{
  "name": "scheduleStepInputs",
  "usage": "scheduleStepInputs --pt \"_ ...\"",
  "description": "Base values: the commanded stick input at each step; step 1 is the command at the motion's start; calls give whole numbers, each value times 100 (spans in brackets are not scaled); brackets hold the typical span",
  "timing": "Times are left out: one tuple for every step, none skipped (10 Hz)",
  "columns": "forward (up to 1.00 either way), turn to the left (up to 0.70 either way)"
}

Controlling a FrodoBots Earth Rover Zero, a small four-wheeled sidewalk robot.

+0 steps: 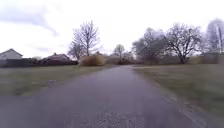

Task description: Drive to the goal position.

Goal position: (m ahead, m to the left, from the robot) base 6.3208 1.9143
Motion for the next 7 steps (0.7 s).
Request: scheduleStepInputs --pt "100 0" --pt "100 0" --pt "100 0" --pt "100 0" --pt "100 0" --pt "100 0" --pt "100 0"
